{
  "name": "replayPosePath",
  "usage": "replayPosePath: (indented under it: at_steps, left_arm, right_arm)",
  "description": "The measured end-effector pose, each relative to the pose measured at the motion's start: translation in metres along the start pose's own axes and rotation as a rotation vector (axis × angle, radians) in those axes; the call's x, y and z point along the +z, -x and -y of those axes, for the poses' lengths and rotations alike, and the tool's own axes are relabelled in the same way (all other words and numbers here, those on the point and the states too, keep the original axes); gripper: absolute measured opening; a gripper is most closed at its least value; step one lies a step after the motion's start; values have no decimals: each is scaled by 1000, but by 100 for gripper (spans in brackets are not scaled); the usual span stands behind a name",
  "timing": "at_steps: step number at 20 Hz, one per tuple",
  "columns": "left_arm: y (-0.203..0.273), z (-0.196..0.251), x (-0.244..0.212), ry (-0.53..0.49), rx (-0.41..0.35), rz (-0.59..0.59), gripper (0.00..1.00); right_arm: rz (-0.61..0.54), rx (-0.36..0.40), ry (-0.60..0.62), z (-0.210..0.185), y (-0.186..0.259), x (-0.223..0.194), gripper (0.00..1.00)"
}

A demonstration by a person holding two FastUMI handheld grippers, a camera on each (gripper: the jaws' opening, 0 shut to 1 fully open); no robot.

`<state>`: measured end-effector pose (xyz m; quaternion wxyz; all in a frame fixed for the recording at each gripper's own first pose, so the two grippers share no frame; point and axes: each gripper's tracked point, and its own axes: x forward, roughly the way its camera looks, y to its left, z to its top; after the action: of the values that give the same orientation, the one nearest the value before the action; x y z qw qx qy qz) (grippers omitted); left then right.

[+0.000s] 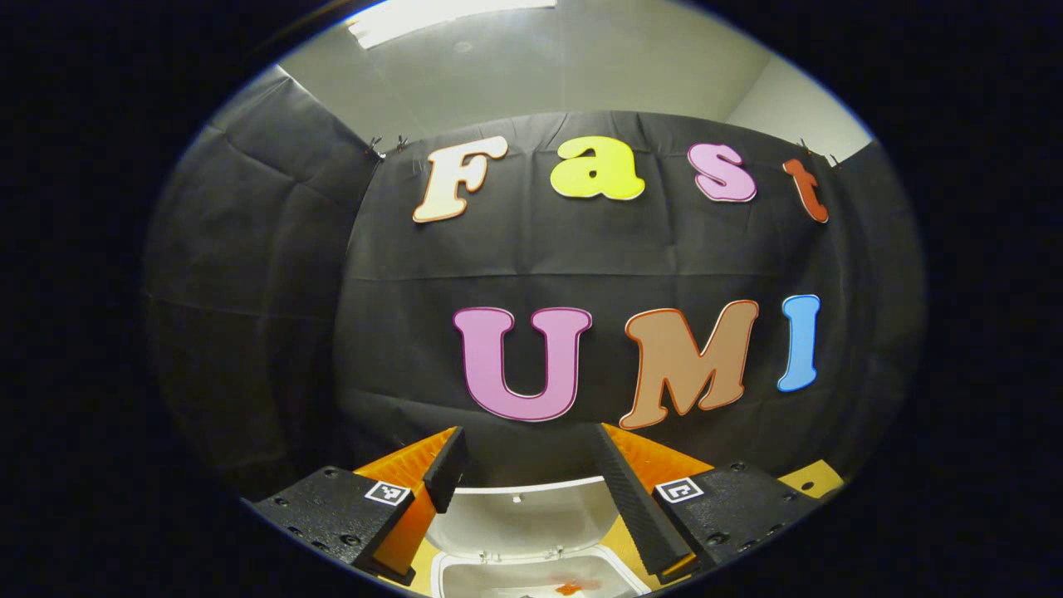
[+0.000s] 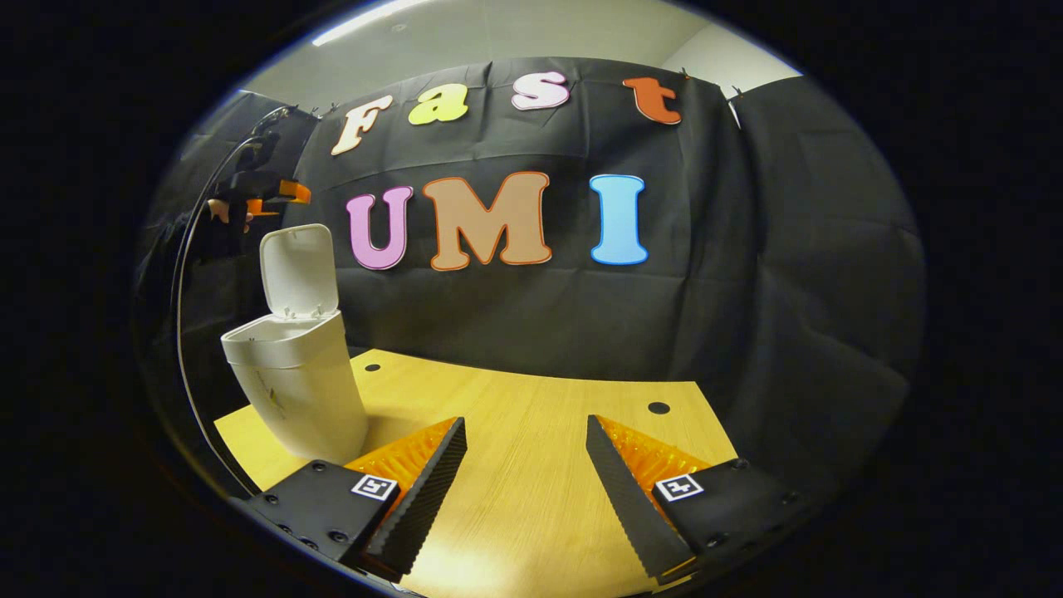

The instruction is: Press the lid of the desktop garbage bin to open it, pick up the crumpled paper on the desktop and throw it into the bin, then pick up the pop can on the desktop and drop it into the bin, and finally close the garbage bin lid.

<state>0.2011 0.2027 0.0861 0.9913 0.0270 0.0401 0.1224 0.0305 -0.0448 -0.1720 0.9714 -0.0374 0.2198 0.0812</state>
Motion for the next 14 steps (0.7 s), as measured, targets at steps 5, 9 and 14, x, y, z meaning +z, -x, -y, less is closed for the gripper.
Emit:
replayPosePath:
  at_steps: [5, 9, 14]
  left_arm:
    - [-27, -8, -37, -31, 21, -112, 91]
    - [-23, -6, -39, -23, 24, -115, 92]
    - [-7, -2, -39, -13, 17, -116, 93]
  right_arm:
    - [-14, -24, -5, 5, 4, -6, 100]
    - [-12, -26, -12, 7, 4, -5, 97]
    - [-9, -4, -9, 4, 0, -1, 97]
